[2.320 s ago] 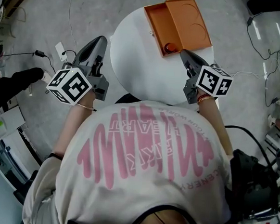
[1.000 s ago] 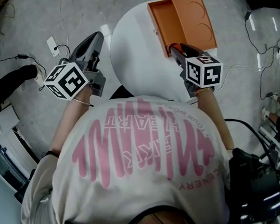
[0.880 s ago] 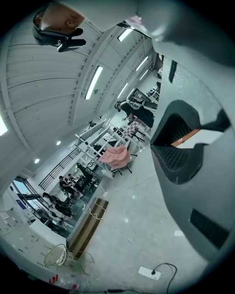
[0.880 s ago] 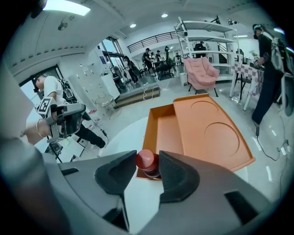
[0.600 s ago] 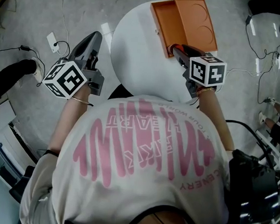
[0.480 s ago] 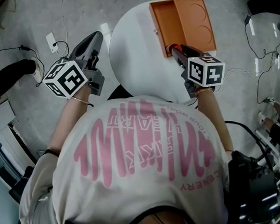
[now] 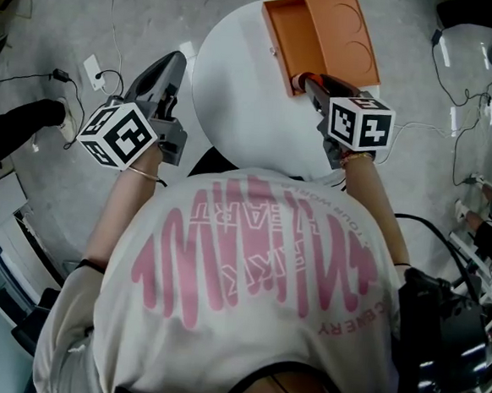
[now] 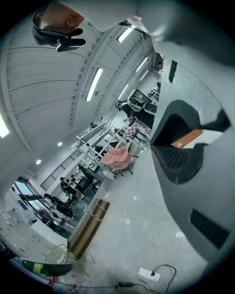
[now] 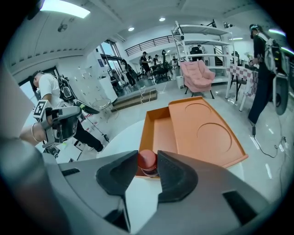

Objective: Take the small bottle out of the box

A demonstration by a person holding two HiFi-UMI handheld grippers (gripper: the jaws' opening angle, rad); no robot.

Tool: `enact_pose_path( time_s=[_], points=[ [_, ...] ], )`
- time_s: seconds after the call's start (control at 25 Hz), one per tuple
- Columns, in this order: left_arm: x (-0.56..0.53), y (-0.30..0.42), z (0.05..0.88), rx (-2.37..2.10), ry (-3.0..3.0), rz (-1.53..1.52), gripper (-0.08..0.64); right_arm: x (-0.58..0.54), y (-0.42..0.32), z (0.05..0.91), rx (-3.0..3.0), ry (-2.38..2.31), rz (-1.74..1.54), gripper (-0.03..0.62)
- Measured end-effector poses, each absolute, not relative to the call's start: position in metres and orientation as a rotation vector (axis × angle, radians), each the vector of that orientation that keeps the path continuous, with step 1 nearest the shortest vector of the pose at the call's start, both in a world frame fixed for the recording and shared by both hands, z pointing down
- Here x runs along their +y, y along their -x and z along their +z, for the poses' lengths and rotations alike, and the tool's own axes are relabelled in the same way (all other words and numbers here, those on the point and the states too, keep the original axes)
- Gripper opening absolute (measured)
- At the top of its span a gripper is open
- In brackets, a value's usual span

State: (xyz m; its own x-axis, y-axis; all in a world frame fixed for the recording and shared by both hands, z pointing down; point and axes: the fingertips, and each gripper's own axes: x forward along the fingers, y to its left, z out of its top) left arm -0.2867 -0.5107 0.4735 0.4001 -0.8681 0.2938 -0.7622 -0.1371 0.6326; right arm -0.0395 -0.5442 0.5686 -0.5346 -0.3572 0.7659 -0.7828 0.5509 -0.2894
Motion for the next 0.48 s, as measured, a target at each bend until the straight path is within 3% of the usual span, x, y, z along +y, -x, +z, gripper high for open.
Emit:
enact_pose_path(
  time_s=[0.48],
  points=[
    [-0.458, 0.253, 0.435, -1.497, -1.927, -0.206, 0.008, -0.535, 0.005, 0.548, -2.2, -0.923, 0.774, 0.127]
  ],
)
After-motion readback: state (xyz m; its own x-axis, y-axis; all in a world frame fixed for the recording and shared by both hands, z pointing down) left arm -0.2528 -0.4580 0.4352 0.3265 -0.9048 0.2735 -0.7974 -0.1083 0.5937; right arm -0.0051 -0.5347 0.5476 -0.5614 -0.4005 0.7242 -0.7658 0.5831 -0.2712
